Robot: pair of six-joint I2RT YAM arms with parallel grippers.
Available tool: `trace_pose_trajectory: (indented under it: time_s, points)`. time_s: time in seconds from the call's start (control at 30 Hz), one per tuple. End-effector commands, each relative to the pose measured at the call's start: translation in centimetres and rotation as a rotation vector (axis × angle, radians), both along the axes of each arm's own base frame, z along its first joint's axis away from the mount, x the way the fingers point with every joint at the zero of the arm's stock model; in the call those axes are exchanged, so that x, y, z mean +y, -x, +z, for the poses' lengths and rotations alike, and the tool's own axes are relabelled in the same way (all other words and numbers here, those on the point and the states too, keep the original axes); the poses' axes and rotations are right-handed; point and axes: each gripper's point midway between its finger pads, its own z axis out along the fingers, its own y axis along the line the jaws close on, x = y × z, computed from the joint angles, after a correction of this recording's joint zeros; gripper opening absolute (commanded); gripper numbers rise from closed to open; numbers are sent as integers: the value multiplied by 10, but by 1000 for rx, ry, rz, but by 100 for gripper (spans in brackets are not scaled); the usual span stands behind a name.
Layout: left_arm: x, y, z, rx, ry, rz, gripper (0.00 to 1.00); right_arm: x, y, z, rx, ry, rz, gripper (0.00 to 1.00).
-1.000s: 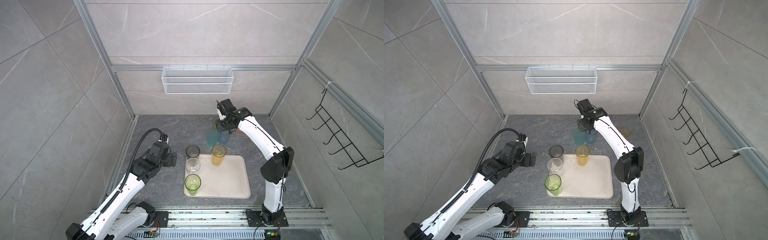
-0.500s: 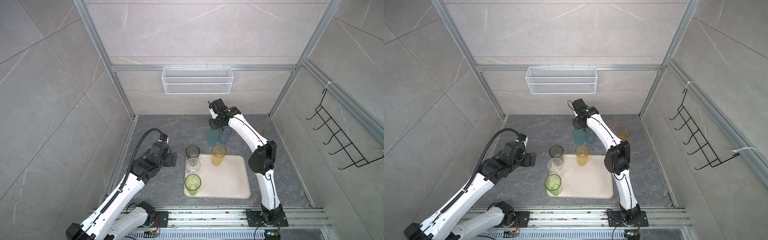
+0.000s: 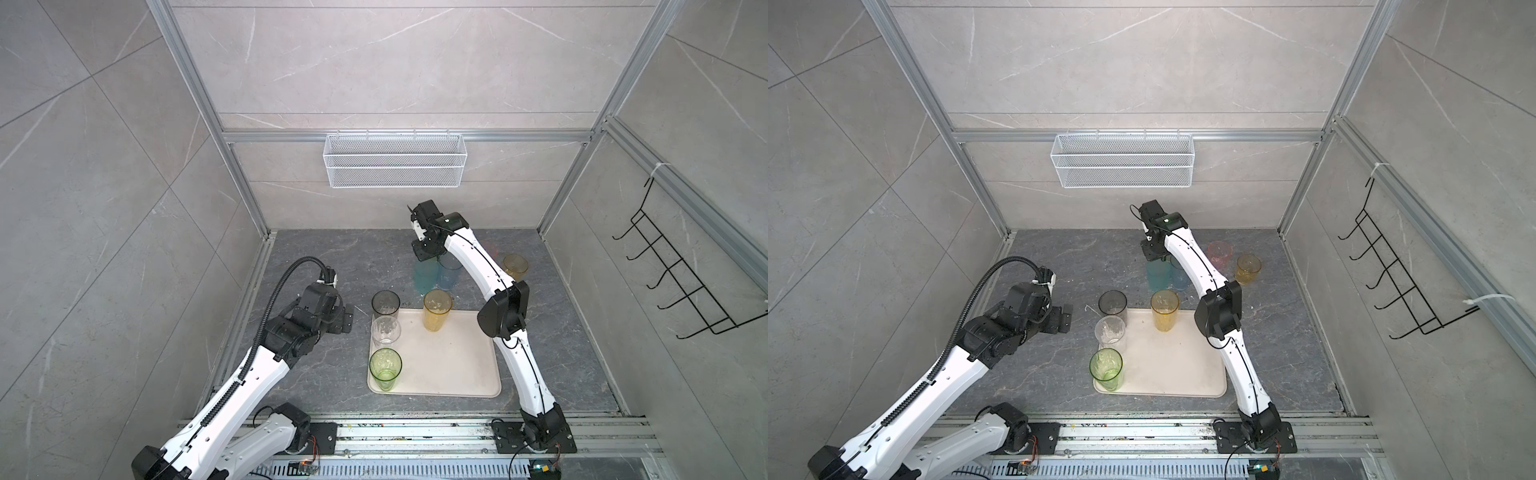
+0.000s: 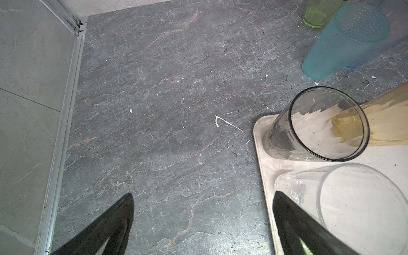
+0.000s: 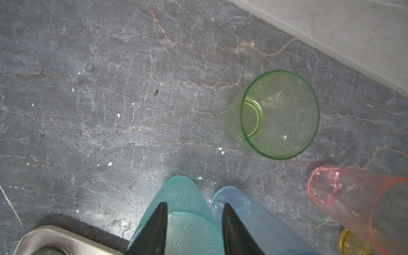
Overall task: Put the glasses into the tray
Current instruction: 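Move the right gripper over the teal dotted cup beyond the tray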
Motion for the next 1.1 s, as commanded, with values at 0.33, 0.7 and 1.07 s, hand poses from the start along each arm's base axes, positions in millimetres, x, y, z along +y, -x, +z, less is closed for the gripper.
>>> trace_pose_trajectory:
  time_s: [0.33,0.7,1.07]
  points:
    - [5,-1,2,-15,-15,16,98,-8,4,-22,58,45,18,44]
    - [5,-2,1,-10,-17,17,98,-8,7,-33,90,42,27,44]
    - [5,-2,1,-11,-22,18,98,-13,4,-41,101,55,22,44]
